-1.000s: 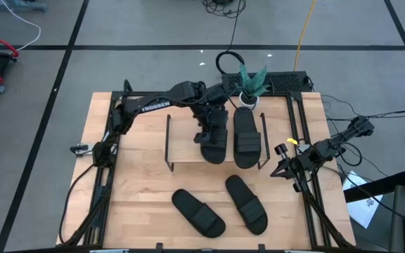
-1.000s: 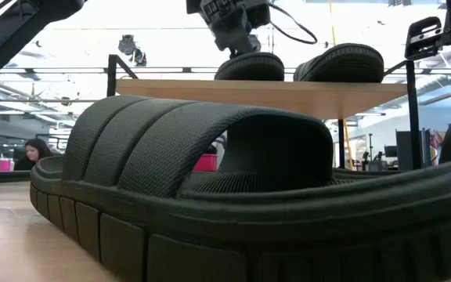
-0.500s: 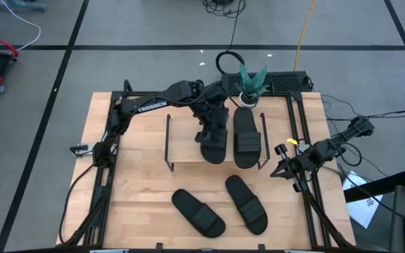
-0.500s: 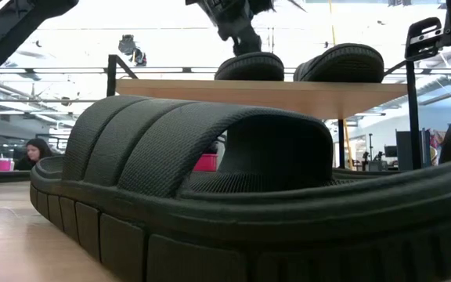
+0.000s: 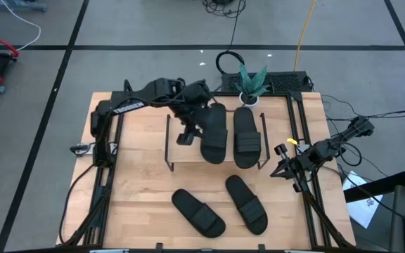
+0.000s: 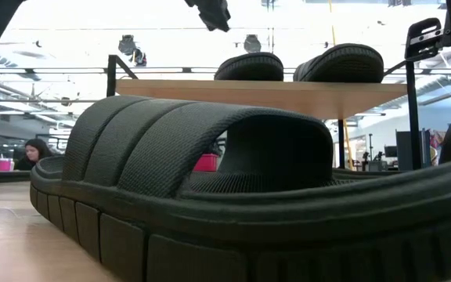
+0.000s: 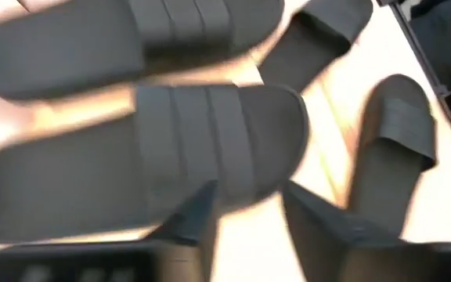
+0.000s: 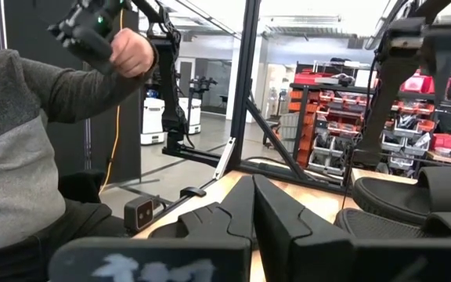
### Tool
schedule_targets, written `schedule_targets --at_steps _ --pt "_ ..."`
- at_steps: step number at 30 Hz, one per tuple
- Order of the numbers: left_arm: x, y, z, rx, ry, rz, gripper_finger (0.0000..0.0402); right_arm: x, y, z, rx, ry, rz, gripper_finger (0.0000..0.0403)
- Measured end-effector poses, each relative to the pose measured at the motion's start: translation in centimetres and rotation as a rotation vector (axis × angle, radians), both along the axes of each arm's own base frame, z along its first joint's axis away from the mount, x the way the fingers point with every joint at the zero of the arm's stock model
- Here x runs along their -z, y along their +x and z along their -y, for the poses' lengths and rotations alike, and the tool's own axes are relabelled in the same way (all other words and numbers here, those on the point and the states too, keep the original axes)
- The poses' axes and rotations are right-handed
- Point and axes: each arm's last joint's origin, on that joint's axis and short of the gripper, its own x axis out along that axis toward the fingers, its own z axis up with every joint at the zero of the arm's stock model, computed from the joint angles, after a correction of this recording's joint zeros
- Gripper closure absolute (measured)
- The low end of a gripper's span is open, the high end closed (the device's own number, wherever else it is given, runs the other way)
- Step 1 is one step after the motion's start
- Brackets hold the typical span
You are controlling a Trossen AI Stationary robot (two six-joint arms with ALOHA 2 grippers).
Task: Pick and place slides into the shelf
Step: Put the black slipper on the shelf
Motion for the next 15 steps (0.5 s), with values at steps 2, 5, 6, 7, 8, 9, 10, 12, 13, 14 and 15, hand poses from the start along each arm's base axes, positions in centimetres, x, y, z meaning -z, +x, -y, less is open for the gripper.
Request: schedule_targets --at_steps 2,5,6,7,8,9,10,12,13,14,15 --pt "1.2 0.3 0.1 -0.053 -0.038 -0.037 0.0352 0.0 0.0 0.0 -0.001 0.000 0.000 0.0403" --pt "3.5 0.5 0.0 -0.130 -0.068 -0.134 0.0388 0.0 0.0 0.0 -0.001 0.000 0.000 0.0403" --pt "4.2 0.6 0.1 -0.143 -0.066 -0.163 0.0386 0.0 0.0 0.0 -0.002 0.000 0.000 0.0403" --pt "4.8 0.6 0.2 -0.146 -0.057 -0.185 0.0384 0.0 0.0 0.0 -0.002 0.000 0.000 0.0403" --pt "5.4 0.5 0.3 -0.151 -0.052 -0.208 0.0382 0.0 0.0 0.0 -0.002 0.000 0.000 0.0403" --pt "5.9 0.5 0.4 -0.161 -0.046 -0.231 0.0382 0.0 0.0 0.0 -0.002 0.000 0.000 0.0403" --pt "6.3 0.4 0.4 -0.173 -0.041 -0.250 0.0382 0.0 0.0 0.0 -0.002 0.000 0.000 0.0403" --pt "6.9 0.4 0.5 -0.198 -0.024 -0.278 0.0388 0.0 0.0 0.0 -0.002 0.001 0.002 0.0403" --pt "7.1 0.4 0.5 -0.206 -0.010 -0.284 0.0394 0.0 0.0 0.0 -0.002 0.001 0.003 0.0403" --pt "7.2 0.4 0.6 -0.210 0.001 -0.284 0.0397 0.0 0.0 0.0 -0.002 0.001 0.003 0.0403" --pt "7.3 0.4 0.6 -0.212 0.011 -0.287 0.0399 0.0 0.0 0.0 -0.002 0.001 0.003 0.0403"
